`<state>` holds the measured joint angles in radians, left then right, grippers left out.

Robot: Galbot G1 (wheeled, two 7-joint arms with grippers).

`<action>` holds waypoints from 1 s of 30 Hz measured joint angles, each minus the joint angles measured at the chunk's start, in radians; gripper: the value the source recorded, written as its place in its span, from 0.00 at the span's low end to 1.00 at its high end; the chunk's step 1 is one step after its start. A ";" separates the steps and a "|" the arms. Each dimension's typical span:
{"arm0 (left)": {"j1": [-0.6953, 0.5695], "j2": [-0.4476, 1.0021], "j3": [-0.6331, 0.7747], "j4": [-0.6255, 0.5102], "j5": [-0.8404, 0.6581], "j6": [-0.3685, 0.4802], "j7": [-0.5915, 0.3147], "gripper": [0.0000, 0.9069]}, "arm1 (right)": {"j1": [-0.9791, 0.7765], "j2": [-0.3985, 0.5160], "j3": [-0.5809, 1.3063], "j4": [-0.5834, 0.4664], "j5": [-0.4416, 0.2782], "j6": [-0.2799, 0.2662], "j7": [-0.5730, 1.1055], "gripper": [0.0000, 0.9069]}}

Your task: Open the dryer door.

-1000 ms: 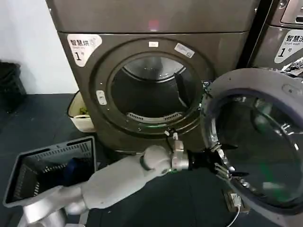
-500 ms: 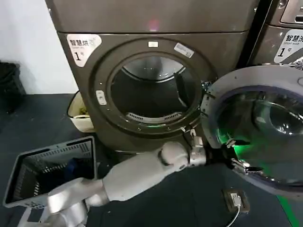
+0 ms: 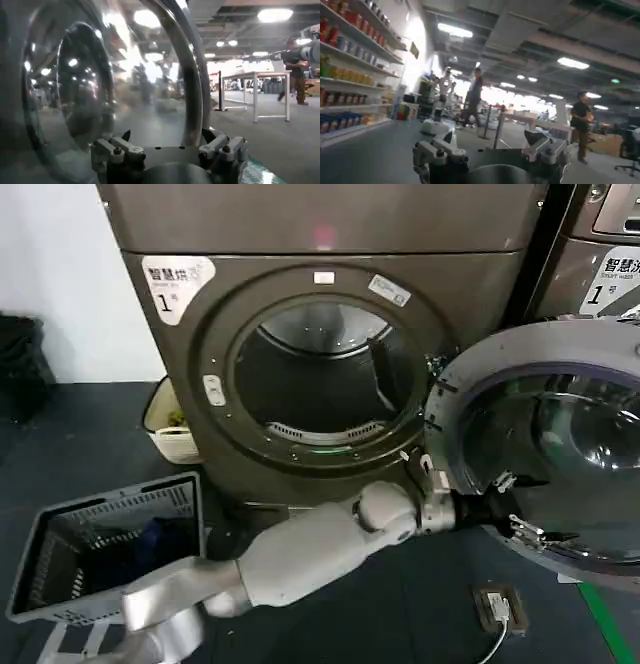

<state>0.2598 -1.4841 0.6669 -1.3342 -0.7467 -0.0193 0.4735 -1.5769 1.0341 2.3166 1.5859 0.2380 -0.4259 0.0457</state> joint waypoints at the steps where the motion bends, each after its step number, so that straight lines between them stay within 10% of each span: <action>1: -0.001 -0.004 0.000 0.003 0.001 -0.001 -0.003 1.00 | 0.000 0.000 0.002 0.000 -0.006 -0.002 0.002 1.00; 30: -0.078 -0.112 -0.005 0.132 0.022 -0.019 -0.022 1.00 | -0.021 -0.010 0.036 0.012 -0.017 -0.019 0.000 1.00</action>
<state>0.1822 -1.5958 0.6618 -1.2021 -0.7243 -0.0379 0.4520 -1.5977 1.0240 2.3524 1.5984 0.2212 -0.4447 0.0452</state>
